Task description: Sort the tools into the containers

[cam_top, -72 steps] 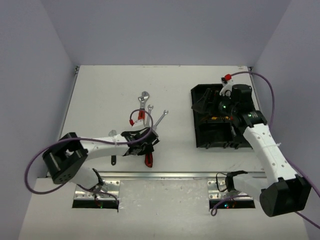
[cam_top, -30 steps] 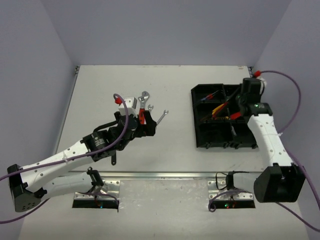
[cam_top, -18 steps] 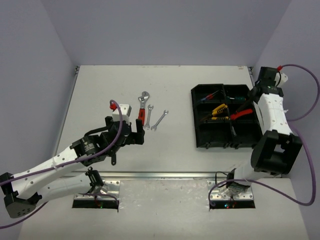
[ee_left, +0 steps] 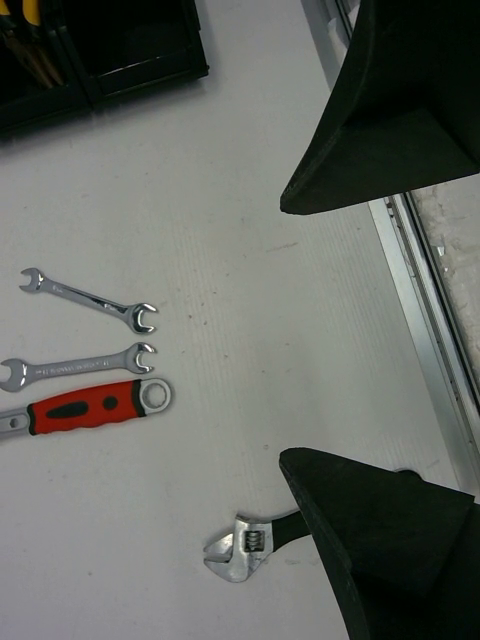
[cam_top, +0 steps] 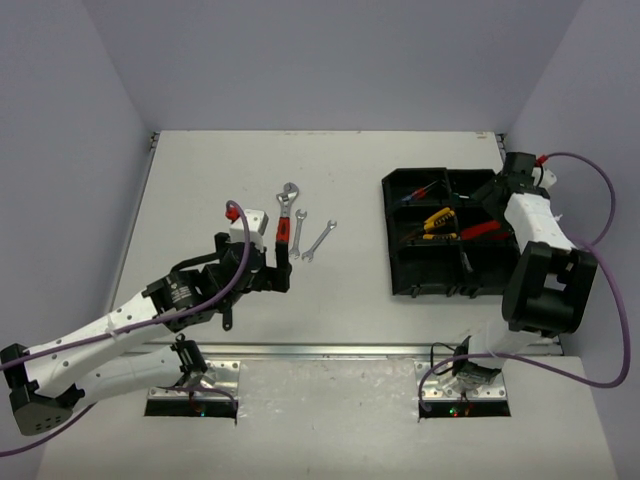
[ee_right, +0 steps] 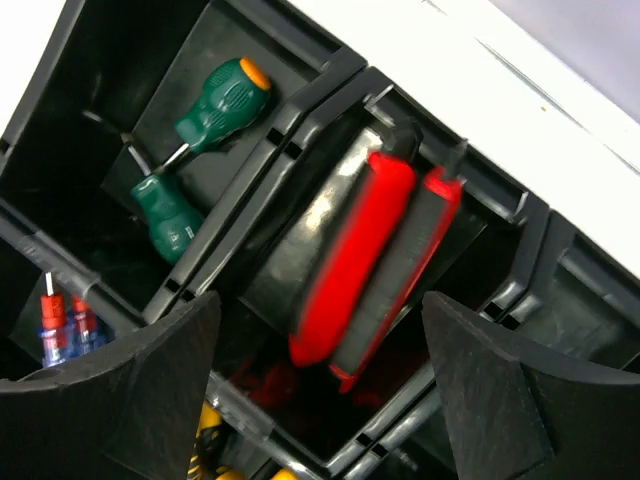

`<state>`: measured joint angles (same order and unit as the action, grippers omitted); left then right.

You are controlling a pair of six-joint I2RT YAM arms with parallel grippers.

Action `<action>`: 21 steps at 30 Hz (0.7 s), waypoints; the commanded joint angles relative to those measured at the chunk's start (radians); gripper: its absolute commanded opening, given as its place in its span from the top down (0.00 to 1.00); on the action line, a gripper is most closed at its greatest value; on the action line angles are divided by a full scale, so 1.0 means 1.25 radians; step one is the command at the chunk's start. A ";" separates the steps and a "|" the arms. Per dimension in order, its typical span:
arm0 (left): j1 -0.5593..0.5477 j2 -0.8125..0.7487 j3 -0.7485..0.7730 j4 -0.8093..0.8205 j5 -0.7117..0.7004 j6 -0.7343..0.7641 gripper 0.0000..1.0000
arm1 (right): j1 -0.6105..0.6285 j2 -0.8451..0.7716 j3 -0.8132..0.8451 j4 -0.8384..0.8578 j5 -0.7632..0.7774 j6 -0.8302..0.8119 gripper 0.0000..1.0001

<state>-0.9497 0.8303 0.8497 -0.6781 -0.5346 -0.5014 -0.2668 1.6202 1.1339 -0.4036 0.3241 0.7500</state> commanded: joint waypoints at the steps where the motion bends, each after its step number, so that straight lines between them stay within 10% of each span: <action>1: -0.002 0.005 0.004 0.019 -0.008 0.000 0.00 | 0.001 -0.038 0.028 0.006 -0.009 0.009 0.13; 11: 0.024 0.066 0.032 -0.045 -0.107 -0.103 0.00 | 0.084 -0.145 0.089 -0.080 -0.150 -0.078 0.01; 21: 0.214 0.155 0.032 -0.008 0.012 -0.191 0.00 | 0.395 -0.251 0.044 -0.148 -0.273 -0.205 0.01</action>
<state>-0.7499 0.9724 0.8560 -0.7383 -0.5853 -0.6825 0.1154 1.3496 1.2081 -0.5426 0.0488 0.5690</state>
